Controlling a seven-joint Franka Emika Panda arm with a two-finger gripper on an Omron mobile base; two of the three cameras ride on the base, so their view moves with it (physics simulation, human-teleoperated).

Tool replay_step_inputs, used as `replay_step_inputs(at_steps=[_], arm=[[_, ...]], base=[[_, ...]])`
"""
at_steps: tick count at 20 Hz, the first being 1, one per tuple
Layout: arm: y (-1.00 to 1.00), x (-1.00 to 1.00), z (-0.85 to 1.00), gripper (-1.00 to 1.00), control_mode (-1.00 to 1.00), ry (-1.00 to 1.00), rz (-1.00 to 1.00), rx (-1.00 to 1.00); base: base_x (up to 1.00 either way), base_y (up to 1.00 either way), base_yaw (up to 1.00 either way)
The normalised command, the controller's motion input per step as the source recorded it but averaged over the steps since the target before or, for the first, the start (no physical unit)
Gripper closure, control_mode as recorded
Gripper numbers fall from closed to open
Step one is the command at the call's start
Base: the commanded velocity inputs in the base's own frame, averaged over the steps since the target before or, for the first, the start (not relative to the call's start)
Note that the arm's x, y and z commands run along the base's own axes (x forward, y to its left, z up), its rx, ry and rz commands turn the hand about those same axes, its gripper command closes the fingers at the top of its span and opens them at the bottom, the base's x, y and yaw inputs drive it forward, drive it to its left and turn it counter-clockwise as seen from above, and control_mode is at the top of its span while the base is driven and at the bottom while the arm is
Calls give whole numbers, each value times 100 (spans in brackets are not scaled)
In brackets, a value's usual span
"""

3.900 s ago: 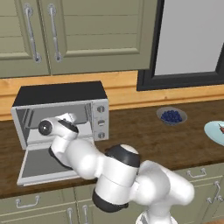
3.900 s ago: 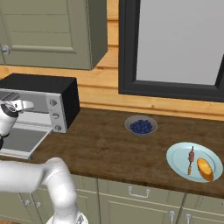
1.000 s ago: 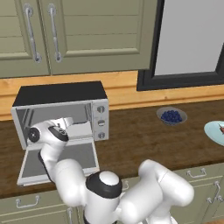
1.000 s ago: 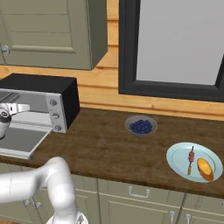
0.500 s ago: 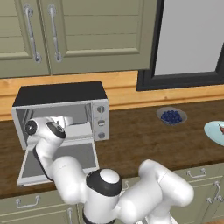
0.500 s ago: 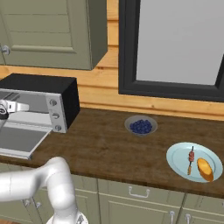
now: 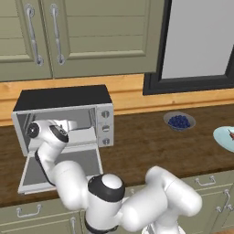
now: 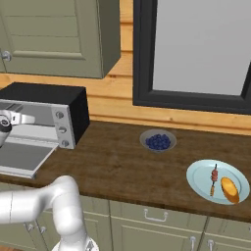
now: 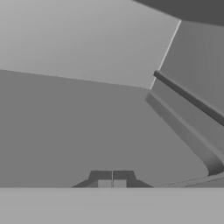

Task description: Pick up the kebab skewer and baguette bread, and place them inside the toaster oven. Close the toaster oven door and start by setting the timer.

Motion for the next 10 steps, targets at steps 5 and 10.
replay_step_inputs(at_steps=[5, 10], arm=[[8, 42, -22, 100, -100, 1, -10, 5], [9, 2, -65, 100, -100, 8, -9, 5]], base=[[0, 0, 0], [0, 0, 0]])
